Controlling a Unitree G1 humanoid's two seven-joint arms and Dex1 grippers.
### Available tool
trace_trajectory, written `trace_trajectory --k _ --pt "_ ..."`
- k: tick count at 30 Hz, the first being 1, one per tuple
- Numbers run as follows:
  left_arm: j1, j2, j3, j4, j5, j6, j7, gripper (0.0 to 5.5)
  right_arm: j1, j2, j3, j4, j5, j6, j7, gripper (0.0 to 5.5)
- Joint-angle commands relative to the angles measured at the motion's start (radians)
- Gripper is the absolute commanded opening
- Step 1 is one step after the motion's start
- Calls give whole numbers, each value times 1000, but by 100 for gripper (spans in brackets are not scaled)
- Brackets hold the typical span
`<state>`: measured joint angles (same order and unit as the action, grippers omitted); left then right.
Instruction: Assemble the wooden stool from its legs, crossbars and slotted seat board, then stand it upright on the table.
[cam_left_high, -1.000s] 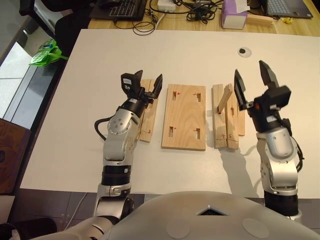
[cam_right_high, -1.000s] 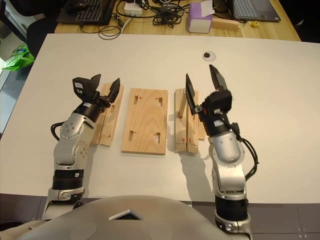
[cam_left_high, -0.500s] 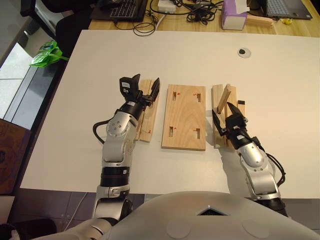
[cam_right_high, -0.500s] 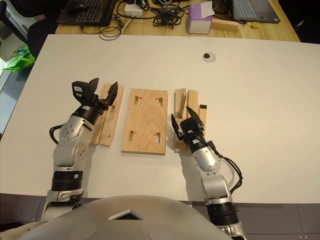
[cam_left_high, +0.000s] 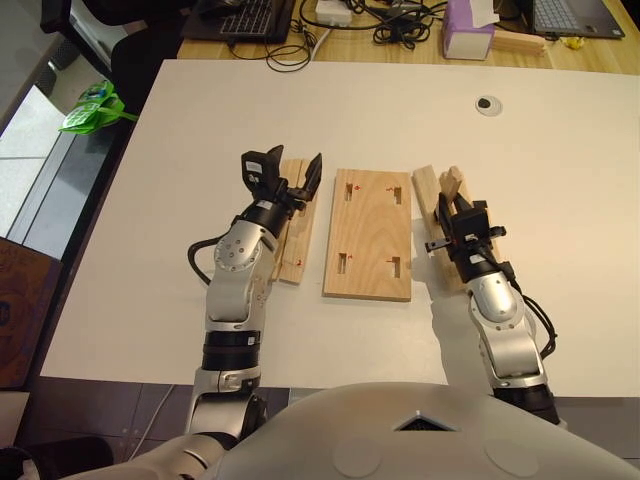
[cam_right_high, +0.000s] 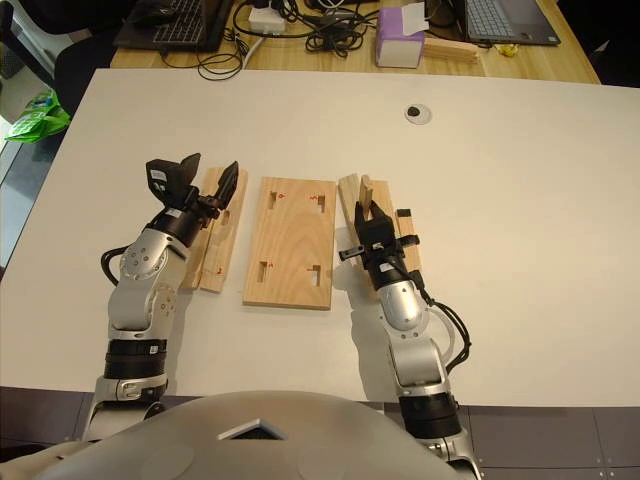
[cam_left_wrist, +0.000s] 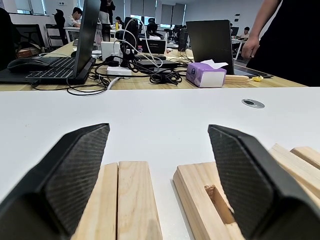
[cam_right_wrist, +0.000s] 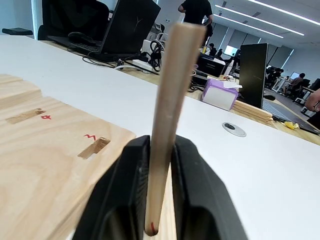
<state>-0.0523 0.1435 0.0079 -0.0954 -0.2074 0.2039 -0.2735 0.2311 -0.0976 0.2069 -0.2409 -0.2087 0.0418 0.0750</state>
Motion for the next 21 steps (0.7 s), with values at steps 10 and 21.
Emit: trace_trajectory --k 10,21 --pt "-14 -4 1 17 7 -6 2 365 -6 20 -30 -24 50 -53 -13 41" --pt "-102 14 76 17 -104 99 -26 365 -119 30 -83 -153 340 -82 124 40"
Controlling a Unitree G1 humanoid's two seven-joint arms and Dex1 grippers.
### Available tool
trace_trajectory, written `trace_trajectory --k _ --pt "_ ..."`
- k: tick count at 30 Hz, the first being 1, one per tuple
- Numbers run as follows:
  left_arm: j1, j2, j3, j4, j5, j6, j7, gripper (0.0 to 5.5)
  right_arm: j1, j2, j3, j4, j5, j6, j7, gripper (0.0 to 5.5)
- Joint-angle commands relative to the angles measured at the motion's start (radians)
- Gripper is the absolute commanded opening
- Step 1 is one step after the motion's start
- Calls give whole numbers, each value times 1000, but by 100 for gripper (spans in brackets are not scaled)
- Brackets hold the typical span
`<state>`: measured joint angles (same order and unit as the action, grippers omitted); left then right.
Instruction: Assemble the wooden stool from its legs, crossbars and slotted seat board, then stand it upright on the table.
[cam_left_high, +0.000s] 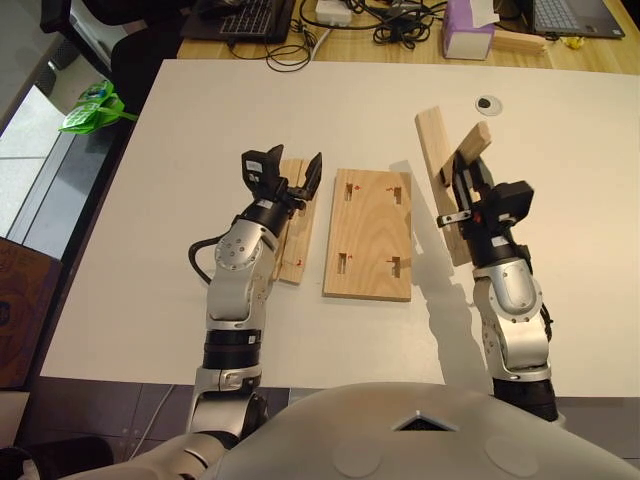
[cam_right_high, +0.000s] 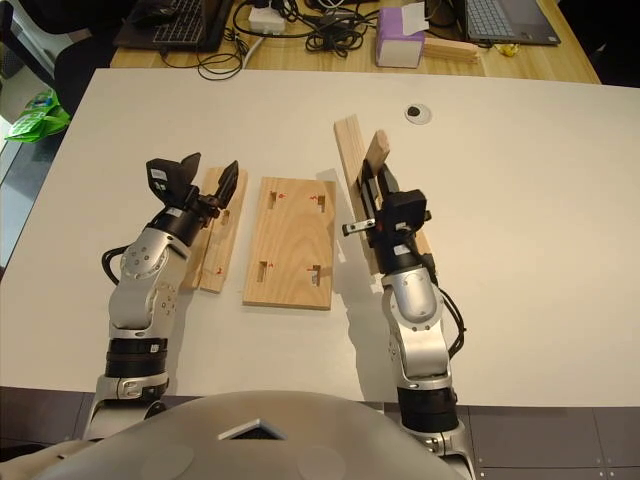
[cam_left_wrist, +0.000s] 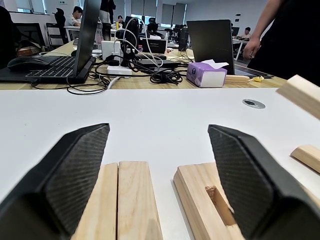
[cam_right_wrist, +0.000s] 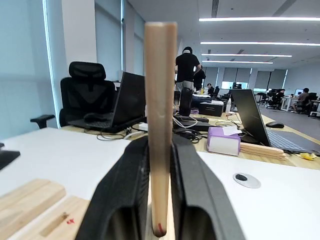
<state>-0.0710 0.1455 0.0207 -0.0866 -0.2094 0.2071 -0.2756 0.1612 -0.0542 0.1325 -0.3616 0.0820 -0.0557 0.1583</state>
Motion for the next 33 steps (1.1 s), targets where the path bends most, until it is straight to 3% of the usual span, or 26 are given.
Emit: trace_trajectory --k 1,6,13,27,33 --pt "-130 11 115 25 -203 179 -42 365 -62 -19 -1 -39 54 18 54 40" --pt "-285 61 271 176 -579 549 -178 425 -111 -19 44 -66 70 27 99 40" --pt "-383 53 310 301 -791 835 -241 537 -158 -3 119 -73 70 31 137 40" --pt "-414 30 323 260 -848 850 -232 540 -148 0 188 -32 80 37 183 40" --pt "-410 24 319 245 -842 830 -219 444 -147 0 192 -25 79 35 188 40"
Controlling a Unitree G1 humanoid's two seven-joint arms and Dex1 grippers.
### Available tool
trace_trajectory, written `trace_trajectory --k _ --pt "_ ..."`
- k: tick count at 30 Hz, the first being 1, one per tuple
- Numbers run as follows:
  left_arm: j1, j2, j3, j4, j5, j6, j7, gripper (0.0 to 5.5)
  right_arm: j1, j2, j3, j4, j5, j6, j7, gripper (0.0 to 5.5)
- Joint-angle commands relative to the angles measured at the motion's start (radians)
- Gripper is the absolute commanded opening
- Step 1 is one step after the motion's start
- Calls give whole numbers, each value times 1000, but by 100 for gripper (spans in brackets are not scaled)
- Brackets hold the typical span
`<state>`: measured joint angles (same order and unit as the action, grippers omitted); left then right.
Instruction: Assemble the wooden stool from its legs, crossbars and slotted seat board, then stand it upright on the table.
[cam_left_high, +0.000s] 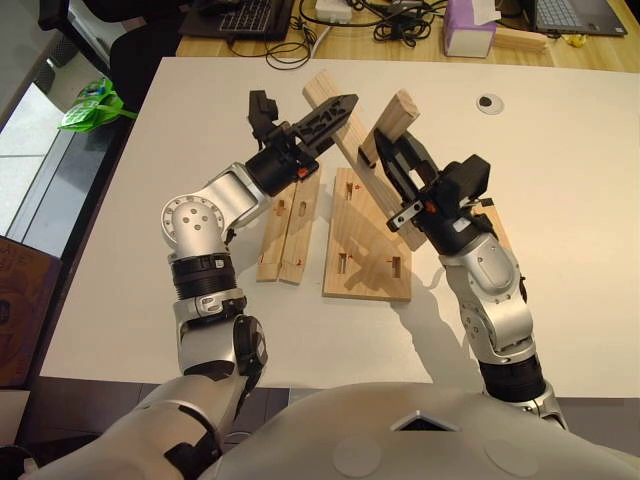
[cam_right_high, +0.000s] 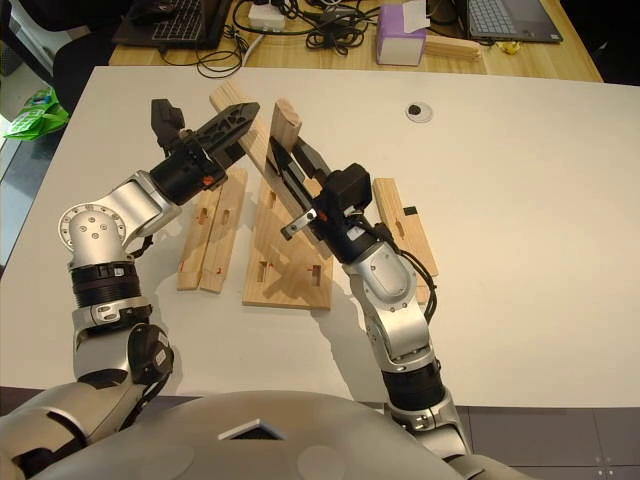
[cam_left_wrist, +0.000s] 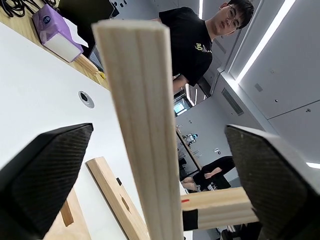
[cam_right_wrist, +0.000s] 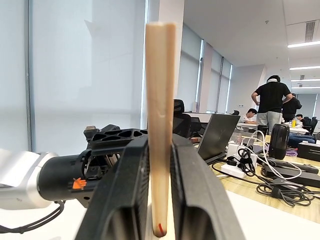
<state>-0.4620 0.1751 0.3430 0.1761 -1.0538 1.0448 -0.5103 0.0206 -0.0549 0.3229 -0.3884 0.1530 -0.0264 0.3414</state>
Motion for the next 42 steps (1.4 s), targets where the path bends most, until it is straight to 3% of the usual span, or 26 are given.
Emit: trace_trajectory --k 1,14,22,31,32,42 --pt "-20 -9 -3 -17 4 -12 22 427 -7 1 1 2 8 5 5 40" --pt "-16 -28 16 -79 -56 29 102 216 -5 -1 5 -1 -4 -6 -2 40" --pt "-22 -40 22 -122 -105 60 164 117 -8 -7 11 -1 -17 -25 -2 40" --pt "-24 -53 19 -155 -154 72 226 104 -5 -3 12 0 -34 -15 -17 40" --pt "-23 -55 18 -161 -162 74 233 103 -5 -2 11 1 -37 -13 -20 77" --pt "-29 -50 24 -155 -162 20 287 102 21 -30 1 -24 -28 28 -14 256"
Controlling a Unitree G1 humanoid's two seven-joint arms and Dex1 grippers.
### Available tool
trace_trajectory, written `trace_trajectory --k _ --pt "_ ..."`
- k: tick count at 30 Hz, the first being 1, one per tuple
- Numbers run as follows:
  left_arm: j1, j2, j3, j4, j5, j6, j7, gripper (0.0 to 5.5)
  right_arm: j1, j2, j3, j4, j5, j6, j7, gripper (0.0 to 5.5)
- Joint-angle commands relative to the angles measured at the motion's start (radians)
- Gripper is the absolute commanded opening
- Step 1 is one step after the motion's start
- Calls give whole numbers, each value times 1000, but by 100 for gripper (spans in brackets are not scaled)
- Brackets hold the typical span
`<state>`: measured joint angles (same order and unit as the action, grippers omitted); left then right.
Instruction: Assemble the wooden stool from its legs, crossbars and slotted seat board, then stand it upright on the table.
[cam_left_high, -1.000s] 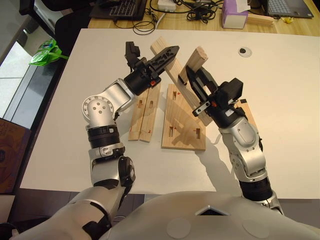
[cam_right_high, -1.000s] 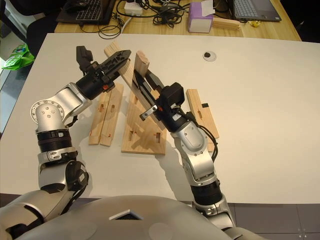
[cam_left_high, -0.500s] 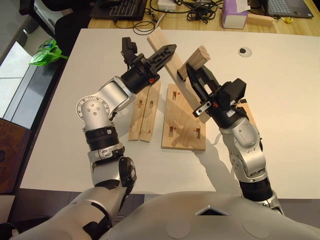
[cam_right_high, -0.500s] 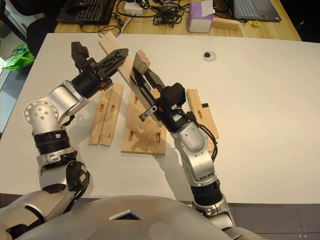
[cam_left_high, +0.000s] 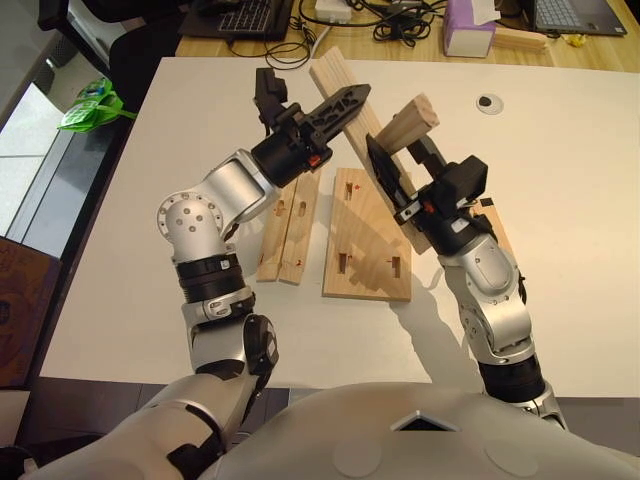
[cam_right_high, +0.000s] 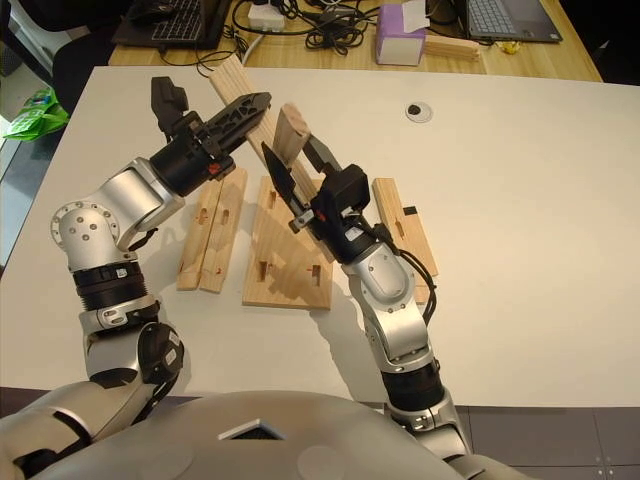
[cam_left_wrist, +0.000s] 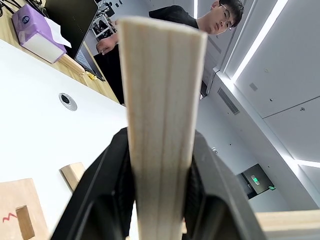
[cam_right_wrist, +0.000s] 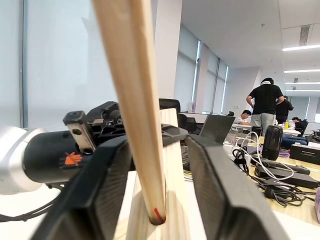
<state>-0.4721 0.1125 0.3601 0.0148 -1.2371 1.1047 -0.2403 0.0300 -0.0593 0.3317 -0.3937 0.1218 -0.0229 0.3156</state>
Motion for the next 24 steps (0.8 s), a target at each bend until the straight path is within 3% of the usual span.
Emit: trace_trajectory --k 1,5,10,15,20,24 --pt "-26 20 10 20 38 -62 18 102 15 -41 -13 -28 8 33 24 273" --pt "-52 55 17 59 129 -174 1 102 47 -124 -49 -85 35 78 71 350" --pt "-68 116 25 56 289 -345 18 102 208 -316 -187 -191 118 171 176 443" --pt "35 153 0 -202 395 -373 124 102 258 -385 -358 -139 148 154 193 540" --pt "229 98 -50 -512 382 -276 313 102 204 -364 -486 -40 113 68 116 540" --pt "293 59 -64 -602 284 -162 429 102 131 -351 -538 34 90 4 60 540"
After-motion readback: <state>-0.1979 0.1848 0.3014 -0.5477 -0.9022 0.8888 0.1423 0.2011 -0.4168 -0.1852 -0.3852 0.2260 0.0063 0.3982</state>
